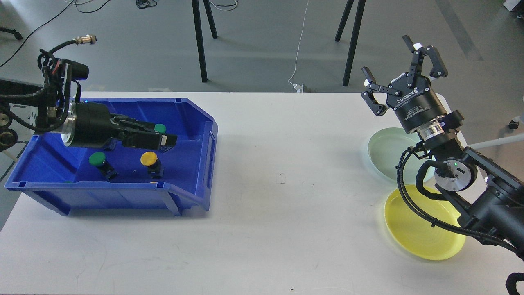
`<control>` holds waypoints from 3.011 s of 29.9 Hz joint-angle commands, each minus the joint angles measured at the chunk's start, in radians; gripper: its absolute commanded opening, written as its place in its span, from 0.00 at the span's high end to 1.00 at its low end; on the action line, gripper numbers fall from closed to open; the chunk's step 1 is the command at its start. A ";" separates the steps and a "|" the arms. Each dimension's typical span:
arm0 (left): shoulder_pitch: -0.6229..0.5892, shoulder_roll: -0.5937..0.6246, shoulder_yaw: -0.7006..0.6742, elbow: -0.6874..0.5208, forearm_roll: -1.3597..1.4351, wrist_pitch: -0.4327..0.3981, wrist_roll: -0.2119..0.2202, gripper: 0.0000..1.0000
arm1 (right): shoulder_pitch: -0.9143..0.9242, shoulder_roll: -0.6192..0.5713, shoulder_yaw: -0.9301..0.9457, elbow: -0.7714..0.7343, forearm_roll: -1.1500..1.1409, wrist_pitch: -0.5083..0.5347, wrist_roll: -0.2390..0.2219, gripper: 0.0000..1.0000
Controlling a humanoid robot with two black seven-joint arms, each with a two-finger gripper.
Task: Pass button and place on color plate
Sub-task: 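Reach the left gripper into the blue bin toward the yellow button, then grasp the yellow-capped button with the left gripper and lift it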
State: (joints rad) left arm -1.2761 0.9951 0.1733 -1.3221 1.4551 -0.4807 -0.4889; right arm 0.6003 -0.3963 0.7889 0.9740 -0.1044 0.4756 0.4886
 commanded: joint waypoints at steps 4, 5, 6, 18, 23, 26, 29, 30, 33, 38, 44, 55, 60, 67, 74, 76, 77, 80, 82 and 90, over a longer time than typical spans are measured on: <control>-0.011 -0.128 0.095 0.173 0.056 0.026 0.000 0.01 | -0.011 -0.001 0.001 -0.001 -0.001 0.000 0.000 0.01; -0.012 -0.139 0.109 0.193 0.056 0.040 0.000 0.01 | -0.013 -0.001 0.001 0.000 0.000 0.000 0.000 0.01; -0.014 -0.144 0.112 0.205 0.056 0.045 0.000 0.02 | -0.013 -0.001 0.001 -0.001 0.000 0.001 0.000 0.01; -0.006 -0.210 0.152 0.277 0.054 0.045 0.000 0.02 | -0.028 -0.004 0.003 0.003 0.000 0.006 0.000 0.01; 0.015 -0.213 0.153 0.281 0.054 0.047 0.000 0.02 | -0.030 -0.006 0.003 0.003 0.000 0.006 0.000 0.01; 0.027 -0.220 0.153 0.285 0.054 0.047 0.000 0.02 | -0.036 -0.006 0.004 0.005 0.000 0.006 0.000 0.01; 0.031 -0.222 0.153 0.288 0.053 0.048 0.000 0.02 | -0.040 -0.006 0.004 0.006 0.000 0.008 0.000 0.01; 0.031 -0.224 0.153 0.293 0.053 0.048 0.000 0.02 | -0.045 -0.006 0.006 0.006 0.000 0.009 0.000 0.01; 0.031 -0.228 0.153 0.320 0.053 0.050 0.000 0.03 | -0.051 -0.006 0.007 0.008 0.000 0.011 0.000 0.01; 0.052 -0.263 0.153 0.357 0.053 0.048 0.000 0.05 | -0.062 -0.007 0.021 0.008 0.002 0.012 0.000 0.01; 0.066 -0.271 0.152 0.379 0.051 0.050 0.000 0.07 | -0.071 -0.007 0.033 0.009 0.002 0.013 0.000 0.01; 0.092 -0.312 0.153 0.423 0.053 0.050 0.000 0.21 | -0.077 -0.010 0.033 0.009 0.002 0.013 0.000 0.01; 0.096 -0.312 0.152 0.431 0.051 0.048 0.000 0.21 | -0.079 -0.010 0.033 0.009 0.002 0.013 0.000 0.01; 0.096 -0.312 0.152 0.432 0.053 0.047 0.000 0.41 | -0.079 -0.010 0.033 0.009 0.002 0.013 0.000 0.01; 0.095 -0.312 0.150 0.431 0.057 0.053 0.000 0.89 | -0.088 -0.010 0.039 0.012 0.002 0.013 0.000 0.01; 0.095 -0.312 0.149 0.431 0.056 0.054 0.000 0.95 | -0.093 -0.010 0.055 0.023 0.002 0.013 0.000 0.01; 0.093 -0.311 0.146 0.431 0.056 0.054 0.000 0.96 | -0.096 -0.010 0.061 0.031 0.002 0.013 0.000 0.01; 0.086 -0.305 0.140 0.422 0.053 0.053 0.000 0.97 | -0.100 -0.010 0.073 0.035 0.002 0.013 0.000 0.01; 0.072 -0.294 0.132 0.409 0.045 0.050 0.000 0.97 | -0.099 -0.010 0.075 0.035 0.002 0.013 0.000 0.01; -0.035 -0.100 -0.131 0.163 -0.073 -0.008 0.000 0.96 | -0.083 -0.018 0.105 0.023 -0.003 0.000 0.000 0.01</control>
State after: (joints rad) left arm -1.2934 0.8227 0.1714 -1.0581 1.4686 -0.4770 -0.4887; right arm 0.5106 -0.4066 0.8879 1.0038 -0.1044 0.4871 0.4885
